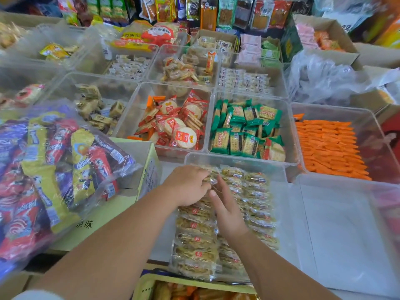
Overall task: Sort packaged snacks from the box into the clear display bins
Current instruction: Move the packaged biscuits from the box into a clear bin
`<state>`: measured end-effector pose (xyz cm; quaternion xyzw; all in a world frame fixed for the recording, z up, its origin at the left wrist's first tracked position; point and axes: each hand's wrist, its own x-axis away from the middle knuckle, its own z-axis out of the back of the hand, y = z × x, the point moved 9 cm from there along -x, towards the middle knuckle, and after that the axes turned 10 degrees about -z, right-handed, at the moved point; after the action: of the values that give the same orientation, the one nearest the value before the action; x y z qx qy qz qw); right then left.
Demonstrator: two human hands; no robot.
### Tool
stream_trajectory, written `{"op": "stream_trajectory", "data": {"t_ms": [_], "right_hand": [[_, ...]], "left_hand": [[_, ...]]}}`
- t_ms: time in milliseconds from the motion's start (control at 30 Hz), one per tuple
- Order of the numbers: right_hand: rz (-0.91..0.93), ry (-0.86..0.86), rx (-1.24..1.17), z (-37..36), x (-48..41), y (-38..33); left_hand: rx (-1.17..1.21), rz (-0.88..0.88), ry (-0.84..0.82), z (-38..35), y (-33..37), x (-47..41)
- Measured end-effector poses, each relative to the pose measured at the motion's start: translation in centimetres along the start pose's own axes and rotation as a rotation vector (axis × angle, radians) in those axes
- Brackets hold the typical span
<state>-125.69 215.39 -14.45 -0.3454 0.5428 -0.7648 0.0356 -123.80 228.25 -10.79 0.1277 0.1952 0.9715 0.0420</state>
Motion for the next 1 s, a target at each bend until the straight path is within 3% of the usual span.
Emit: {"op": "stream_trajectory", "data": {"t_ms": [167,300,500,633,767,1000], "right_hand": [[-0.029,-0.053,0.032,0.1,0.7,0.1],[-0.026,0.046,0.069,1.4,2.6,-0.2],[-0.218,0.001,-0.035,1.1,6.8,2.1],[-0.326,-0.006,-0.117,0.3,8.3,3.2],[-0.495,-0.067,-0.219,-1.5,8.4,4.6],[-0.495,-0.061,-0.137,-3.9,8.1,3.1]], "left_hand": [[-0.073,0.037,-0.072,-0.7,-0.4,-0.4],[-0.069,0.055,-0.099,-1.8,-0.8,0.0],[0.084,0.059,0.264,0.7,-0.2,3.2],[0.438,0.370,0.459,-0.6,-1.4,10.3],[0.805,0.596,0.389,-6.6,-0.6,16.2],[0.786,0.542,0.236,-8.1,1.2,15.6]]}}
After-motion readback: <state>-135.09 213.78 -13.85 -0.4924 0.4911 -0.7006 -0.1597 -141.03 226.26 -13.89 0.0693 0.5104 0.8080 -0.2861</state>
